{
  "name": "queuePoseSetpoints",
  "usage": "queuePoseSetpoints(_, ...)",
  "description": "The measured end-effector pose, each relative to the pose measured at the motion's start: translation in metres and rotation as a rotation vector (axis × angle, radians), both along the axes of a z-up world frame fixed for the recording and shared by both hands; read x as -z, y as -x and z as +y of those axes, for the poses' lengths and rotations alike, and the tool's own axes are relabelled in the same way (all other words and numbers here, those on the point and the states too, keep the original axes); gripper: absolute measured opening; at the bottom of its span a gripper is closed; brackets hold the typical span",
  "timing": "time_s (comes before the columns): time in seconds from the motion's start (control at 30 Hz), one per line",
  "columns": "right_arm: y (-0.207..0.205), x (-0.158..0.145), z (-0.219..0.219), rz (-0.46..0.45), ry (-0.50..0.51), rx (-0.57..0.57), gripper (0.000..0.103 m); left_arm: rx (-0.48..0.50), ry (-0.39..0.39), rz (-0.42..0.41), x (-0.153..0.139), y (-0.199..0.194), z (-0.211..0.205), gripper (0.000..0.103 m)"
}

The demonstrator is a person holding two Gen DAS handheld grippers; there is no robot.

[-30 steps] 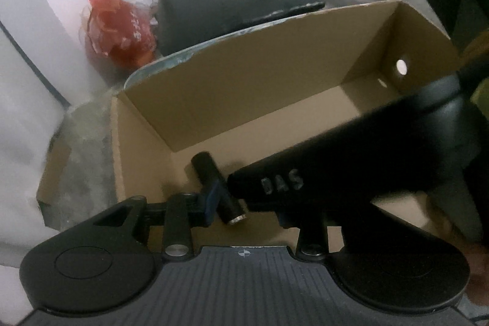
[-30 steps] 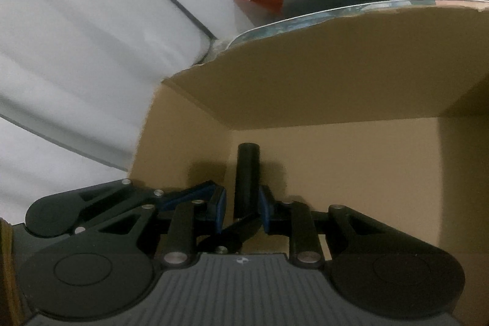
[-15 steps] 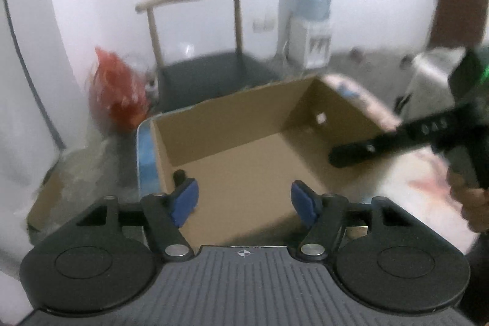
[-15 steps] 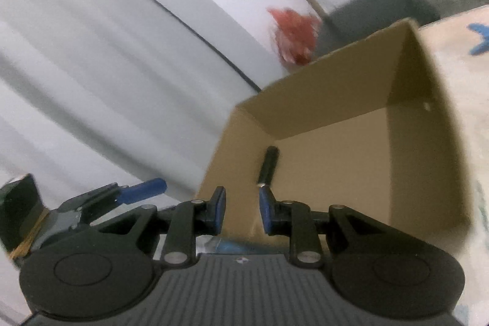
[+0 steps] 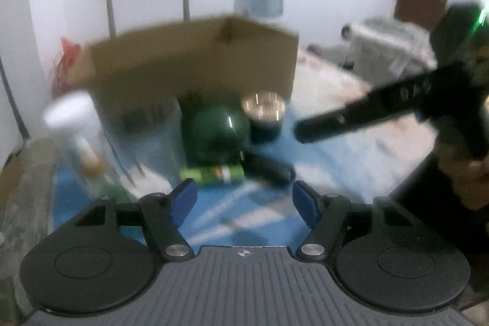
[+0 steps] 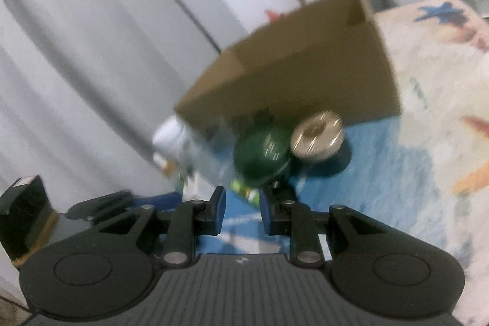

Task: Organize rigid objects
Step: 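Withdraw the right gripper from the box back over the table, then grasp the green-and-white glue stick with the right gripper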

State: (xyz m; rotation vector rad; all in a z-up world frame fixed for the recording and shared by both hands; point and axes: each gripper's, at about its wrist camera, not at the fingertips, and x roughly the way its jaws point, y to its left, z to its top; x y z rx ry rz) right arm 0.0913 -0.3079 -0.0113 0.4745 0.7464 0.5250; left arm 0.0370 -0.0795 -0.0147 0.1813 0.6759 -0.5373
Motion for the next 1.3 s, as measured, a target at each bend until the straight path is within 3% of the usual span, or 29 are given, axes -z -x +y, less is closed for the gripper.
queuePoseSetpoints(0.2,-0.029,0.012,0.043,0.035,0.106,-0.084,0.026,-0.021,-0.014,0.061,0.034,-0.005,-0.013,0.067)
queuePoseSetpoints(0.47,-0.045,0.032,0.039,0.034,0.258,0.018,0.026,-0.012,-0.006,0.023,0.036,-0.013,-0.010,0.068)
queuePoseSetpoints(0.57,-0.045,0.028,0.040,0.009,0.227,-0.011,0.027,-0.012,0.003,0.017,0.038,-0.013,-0.010,0.068)
queuePoseSetpoints(0.87,-0.059,0.027,0.063,-0.022,0.289,-0.096,0.033,-0.012,0.039,0.019,0.041,-0.010,-0.005,0.068)
queuePoseSetpoints(1.03,-0.053,0.031,0.064,0.051,0.219,-0.180,0.033,-0.006,0.045,0.025,0.041,-0.006,-0.003,0.068)
queuePoseSetpoints(1.3,-0.054,0.032,0.069,0.036,0.239,-0.165,0.033,-0.040,0.025,0.015,0.041,-0.008,-0.005,0.065)
